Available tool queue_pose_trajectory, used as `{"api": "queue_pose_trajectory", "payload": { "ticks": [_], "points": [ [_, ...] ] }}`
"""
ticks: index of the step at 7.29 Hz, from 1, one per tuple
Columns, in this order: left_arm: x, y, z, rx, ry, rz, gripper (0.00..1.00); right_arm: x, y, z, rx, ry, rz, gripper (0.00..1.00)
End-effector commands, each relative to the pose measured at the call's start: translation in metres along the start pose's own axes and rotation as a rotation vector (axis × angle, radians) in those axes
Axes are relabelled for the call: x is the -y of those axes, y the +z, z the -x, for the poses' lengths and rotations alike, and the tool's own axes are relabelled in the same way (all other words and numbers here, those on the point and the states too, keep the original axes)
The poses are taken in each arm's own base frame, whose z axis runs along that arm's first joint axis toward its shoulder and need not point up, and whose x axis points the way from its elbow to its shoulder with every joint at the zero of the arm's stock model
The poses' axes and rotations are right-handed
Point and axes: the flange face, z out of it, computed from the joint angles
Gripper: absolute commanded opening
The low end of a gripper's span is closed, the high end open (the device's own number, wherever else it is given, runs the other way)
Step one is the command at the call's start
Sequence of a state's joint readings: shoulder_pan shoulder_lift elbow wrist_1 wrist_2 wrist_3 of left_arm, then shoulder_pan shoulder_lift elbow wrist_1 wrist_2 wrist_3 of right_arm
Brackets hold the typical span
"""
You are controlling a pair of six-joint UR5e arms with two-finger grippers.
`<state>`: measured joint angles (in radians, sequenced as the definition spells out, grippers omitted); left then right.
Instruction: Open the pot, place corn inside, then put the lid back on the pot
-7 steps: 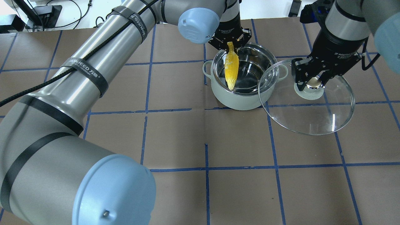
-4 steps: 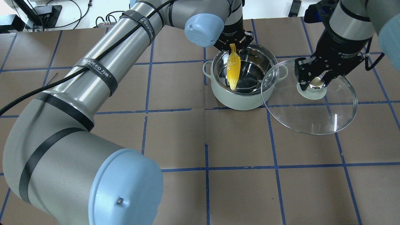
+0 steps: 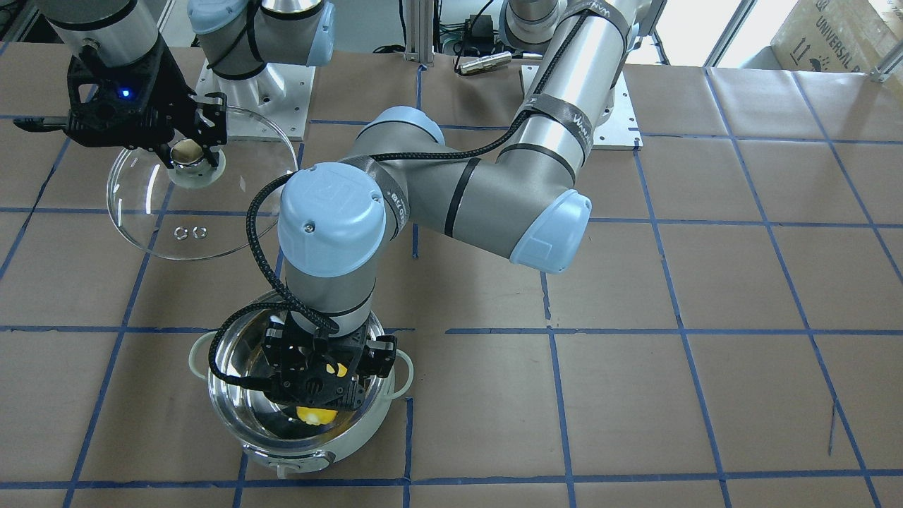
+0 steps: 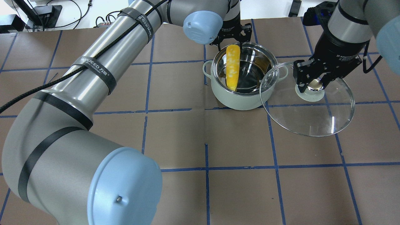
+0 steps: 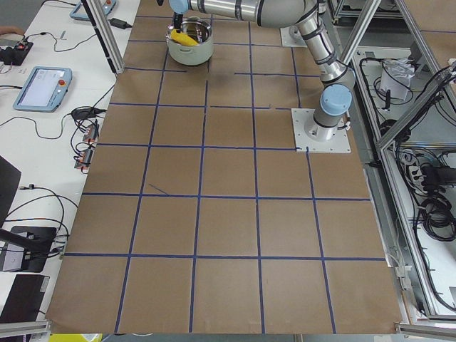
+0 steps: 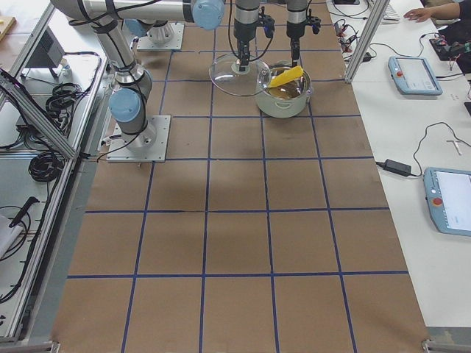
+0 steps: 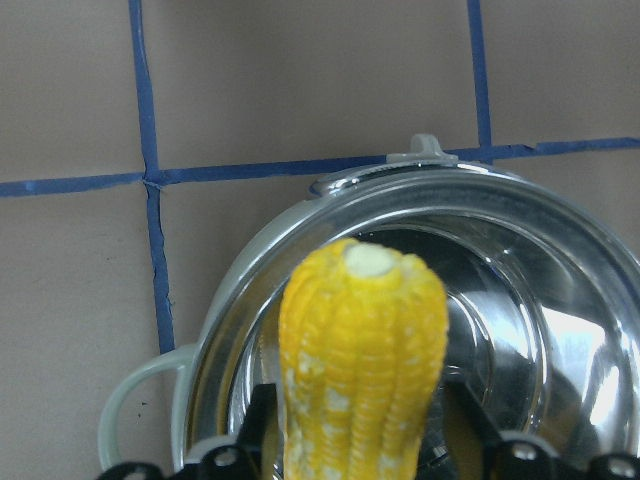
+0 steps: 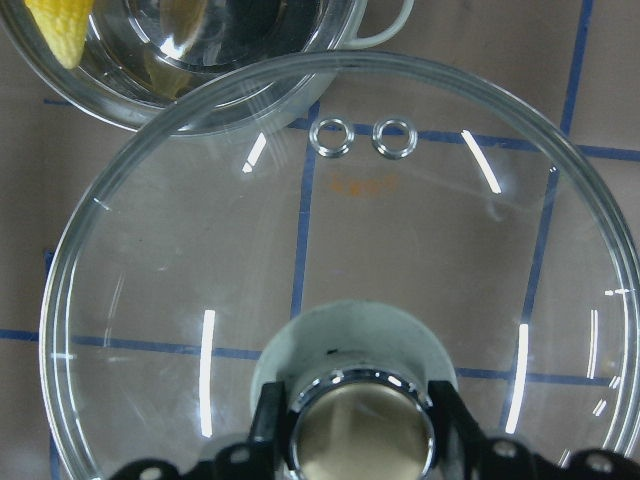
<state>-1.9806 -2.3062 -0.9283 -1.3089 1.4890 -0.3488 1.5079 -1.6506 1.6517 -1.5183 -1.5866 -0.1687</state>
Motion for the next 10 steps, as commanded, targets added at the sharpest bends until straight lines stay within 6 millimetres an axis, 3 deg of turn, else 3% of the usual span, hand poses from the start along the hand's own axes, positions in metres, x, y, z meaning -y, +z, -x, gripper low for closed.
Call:
{"api": "queue_pose_trajectory", "payload": {
  "ticks": [1,2,3,4,5,8,9,10],
  "points": [
    [0.003,-0.018,0.024,0.004,-0.013,-0.002,1.0,0.001,-0.001,0.001,-0.001,-0.003,-0.001,0.27],
    [0.01,-0.019,0.047,0.012,0.009,0.004,1.0,0.01,-0.011,0.005,-0.003,-0.009,-0.046,0.27],
    [0.009,-0.037,0.076,0.022,0.037,0.006,1.0,0.045,0.006,0.016,0.005,-0.024,-0.059,0.28],
    [0.0,-0.051,0.11,0.033,0.039,0.024,1.0,0.079,0.009,0.036,0.003,-0.059,-0.069,0.28],
    [-0.016,-0.075,0.149,0.039,0.018,0.026,1.0,0.114,0.011,0.055,0.004,-0.094,-0.073,0.28],
    [-0.082,-0.137,0.254,0.093,-0.107,0.111,1.0,0.209,0.05,0.099,0.001,-0.169,-0.079,0.28],
    [-0.096,-0.166,0.274,0.11,-0.145,0.148,1.0,0.23,0.071,0.105,0.001,-0.183,-0.059,0.28],
    [-0.109,-0.176,0.288,0.155,-0.1,0.18,1.0,0.235,0.08,0.102,0.003,-0.187,-0.047,0.28]
  ]
}}
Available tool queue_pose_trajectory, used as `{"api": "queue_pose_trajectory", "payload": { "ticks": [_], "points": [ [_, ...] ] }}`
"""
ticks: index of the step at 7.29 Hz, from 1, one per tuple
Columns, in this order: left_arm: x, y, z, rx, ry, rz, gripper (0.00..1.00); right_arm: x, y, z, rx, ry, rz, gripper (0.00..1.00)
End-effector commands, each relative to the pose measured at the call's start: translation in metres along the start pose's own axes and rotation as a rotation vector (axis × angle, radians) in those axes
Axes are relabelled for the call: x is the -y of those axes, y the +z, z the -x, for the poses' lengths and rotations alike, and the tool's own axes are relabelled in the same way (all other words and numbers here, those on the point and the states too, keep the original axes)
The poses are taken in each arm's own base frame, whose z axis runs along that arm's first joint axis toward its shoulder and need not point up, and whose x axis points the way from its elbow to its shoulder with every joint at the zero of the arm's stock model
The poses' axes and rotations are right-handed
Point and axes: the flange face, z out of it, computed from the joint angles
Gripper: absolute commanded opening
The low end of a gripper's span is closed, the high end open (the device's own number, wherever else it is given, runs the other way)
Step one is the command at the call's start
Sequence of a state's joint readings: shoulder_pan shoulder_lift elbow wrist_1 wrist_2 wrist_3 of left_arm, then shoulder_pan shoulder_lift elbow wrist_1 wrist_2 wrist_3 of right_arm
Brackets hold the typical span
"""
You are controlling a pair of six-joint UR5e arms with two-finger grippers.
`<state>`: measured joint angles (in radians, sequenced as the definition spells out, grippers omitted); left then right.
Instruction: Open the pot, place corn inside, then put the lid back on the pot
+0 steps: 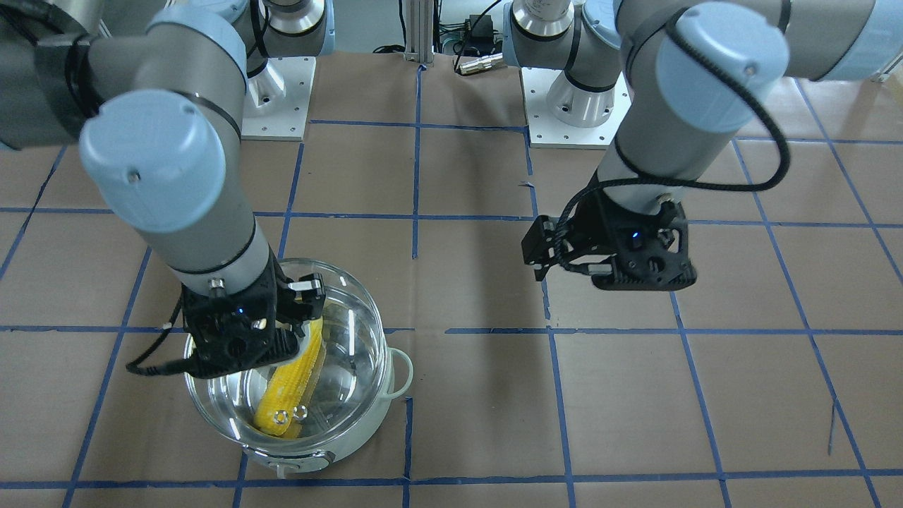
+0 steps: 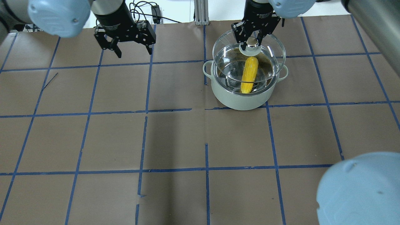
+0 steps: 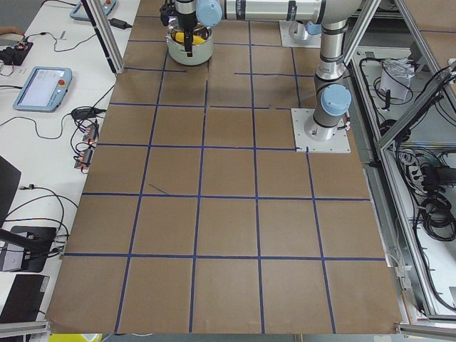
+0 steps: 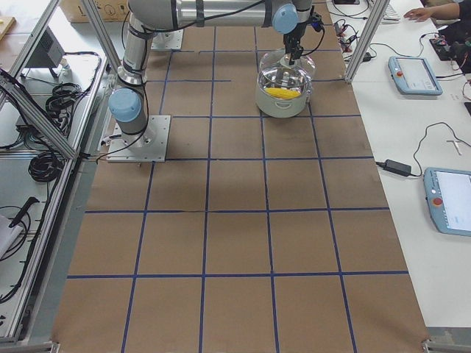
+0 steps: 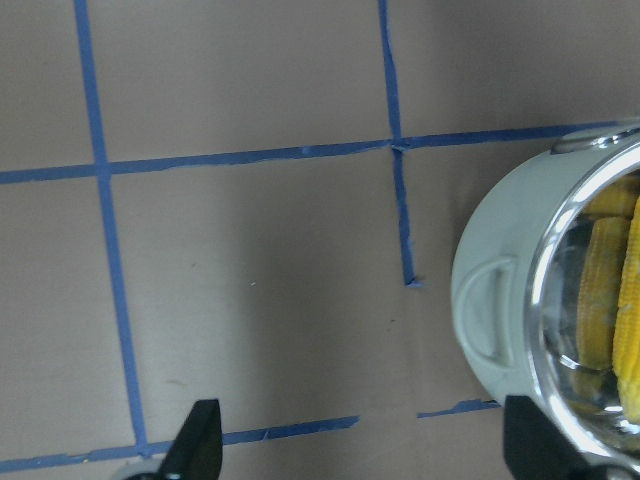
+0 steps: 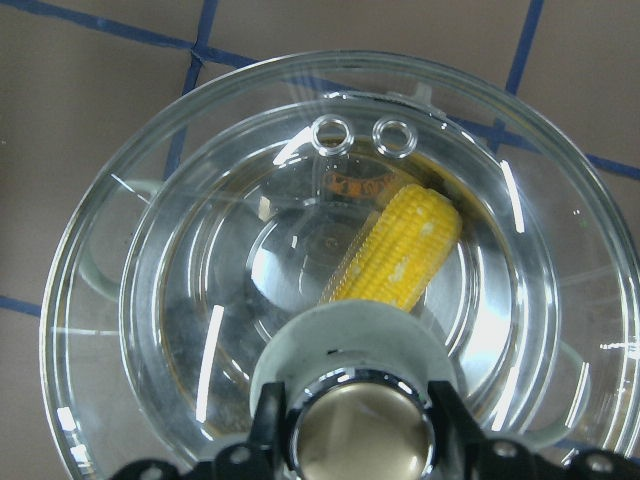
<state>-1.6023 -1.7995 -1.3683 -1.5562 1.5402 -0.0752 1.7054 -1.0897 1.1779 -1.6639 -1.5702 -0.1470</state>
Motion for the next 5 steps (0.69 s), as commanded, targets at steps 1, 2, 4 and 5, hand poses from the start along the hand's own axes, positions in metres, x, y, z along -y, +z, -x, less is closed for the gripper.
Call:
{"api": "queue_pose_trajectory", "payload": {
  "ticks": [1,2,4,5],
  "points": [
    [-0.025,-0.023,0.029,0.046,0.043,0.03,1.0,0.015,0.025,0.0,0.004,-0.011,0.012,0.27],
    [-0.028,-0.028,0.028,0.044,0.043,0.02,1.0,0.014,0.039,-0.001,0.006,-0.011,0.03,0.27],
    [-0.025,-0.031,0.035,0.047,0.028,0.014,1.0,0.006,0.042,0.001,0.005,-0.008,0.045,0.27],
    [-0.026,-0.029,0.033,0.043,0.024,0.018,1.0,0.002,0.037,0.002,0.004,-0.011,0.04,0.27]
  ]
}}
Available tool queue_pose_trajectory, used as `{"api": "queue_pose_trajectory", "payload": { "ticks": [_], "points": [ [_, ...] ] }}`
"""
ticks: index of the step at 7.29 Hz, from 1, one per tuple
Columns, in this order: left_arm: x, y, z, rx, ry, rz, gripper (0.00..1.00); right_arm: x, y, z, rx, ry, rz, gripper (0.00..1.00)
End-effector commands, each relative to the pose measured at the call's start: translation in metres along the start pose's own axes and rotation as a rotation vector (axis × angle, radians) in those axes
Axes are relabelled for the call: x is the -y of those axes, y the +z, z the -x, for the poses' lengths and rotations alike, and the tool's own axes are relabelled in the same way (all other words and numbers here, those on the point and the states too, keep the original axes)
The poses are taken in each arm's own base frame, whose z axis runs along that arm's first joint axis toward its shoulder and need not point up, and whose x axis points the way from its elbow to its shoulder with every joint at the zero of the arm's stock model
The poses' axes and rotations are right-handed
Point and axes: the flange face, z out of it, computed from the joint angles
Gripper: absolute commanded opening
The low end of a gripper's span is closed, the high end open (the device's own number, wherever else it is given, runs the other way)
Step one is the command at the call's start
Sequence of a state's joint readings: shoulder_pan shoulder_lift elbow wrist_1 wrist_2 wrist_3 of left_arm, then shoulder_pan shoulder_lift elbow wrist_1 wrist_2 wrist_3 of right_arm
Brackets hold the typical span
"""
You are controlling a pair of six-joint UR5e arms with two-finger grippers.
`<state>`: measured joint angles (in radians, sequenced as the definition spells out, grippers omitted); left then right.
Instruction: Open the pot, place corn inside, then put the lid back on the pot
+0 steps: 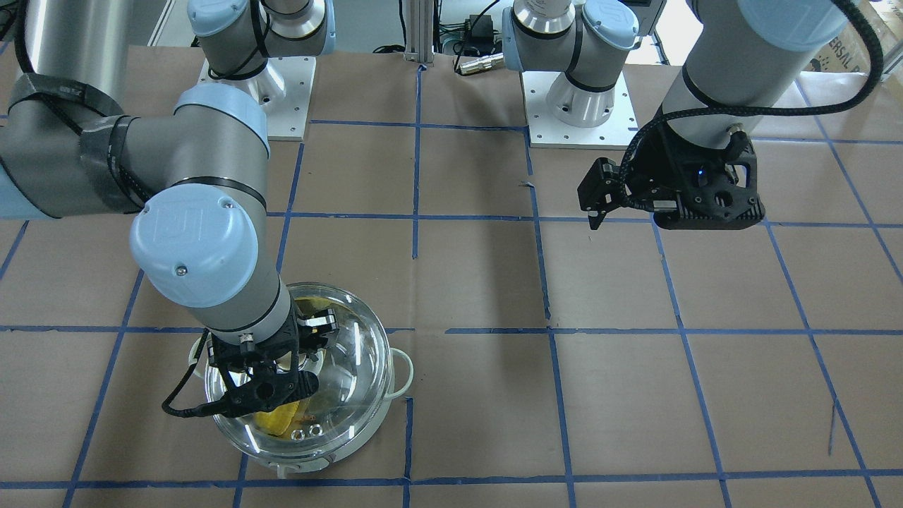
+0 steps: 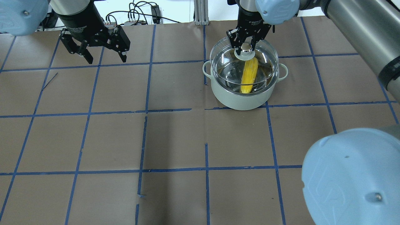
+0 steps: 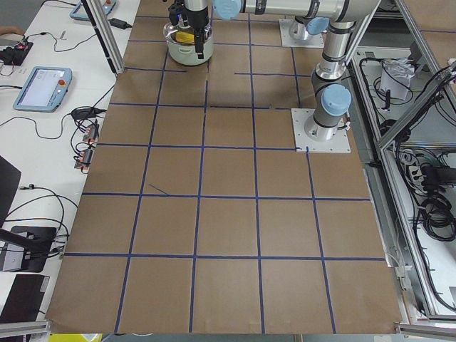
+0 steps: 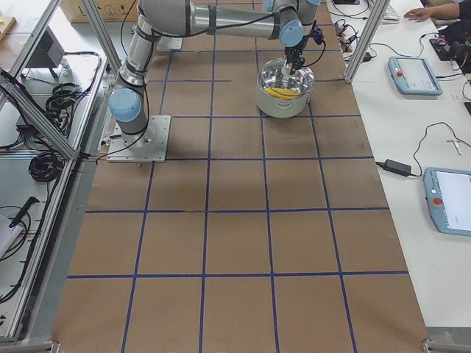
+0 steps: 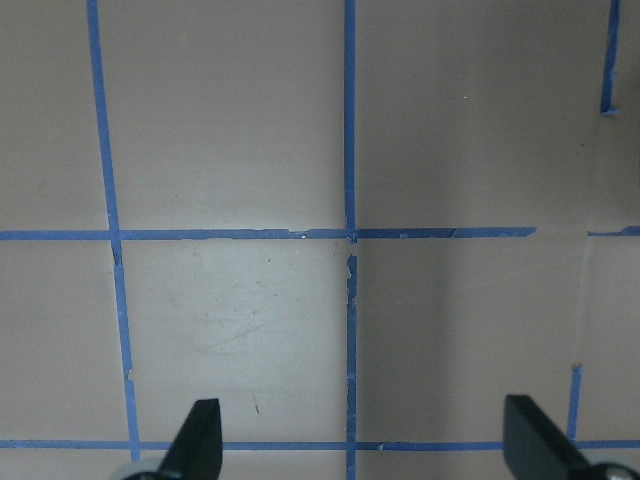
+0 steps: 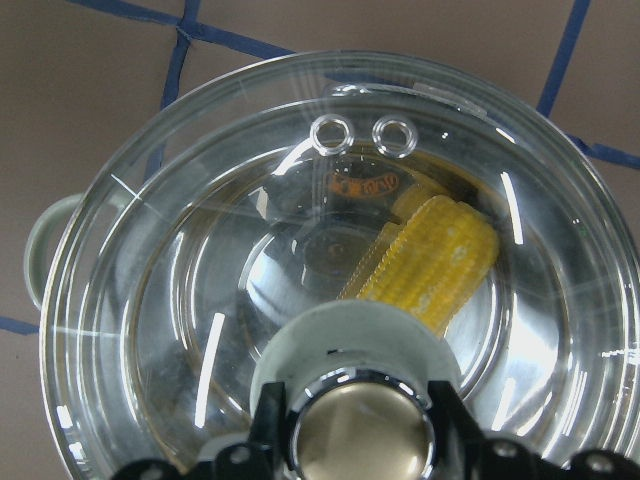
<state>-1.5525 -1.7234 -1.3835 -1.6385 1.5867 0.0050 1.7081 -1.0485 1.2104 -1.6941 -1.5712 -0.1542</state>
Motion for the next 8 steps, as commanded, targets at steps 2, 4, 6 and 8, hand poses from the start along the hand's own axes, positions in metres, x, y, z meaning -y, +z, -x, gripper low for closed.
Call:
{"api": "queue_pose_trajectory", "payload": {
  "ticks": [2,4,6,8],
  "points": [
    [0.001,-0.001,0.0,0.004,-0.007,-0.004,1.0,-0.008,-0.009,0.003,-0.003,-0.003,0.0,0.27],
    [0.003,0.001,0.0,0.003,-0.007,0.001,1.0,-0.013,0.003,-0.001,0.004,0.003,0.025,0.27],
    [0.004,0.002,0.0,0.001,-0.008,0.002,1.0,-0.018,0.015,-0.001,0.007,0.003,0.041,0.27],
    [0.007,0.002,0.0,-0.004,-0.008,-0.001,1.0,-0.016,0.008,0.0,0.003,0.003,0.026,0.27]
  ]
}}
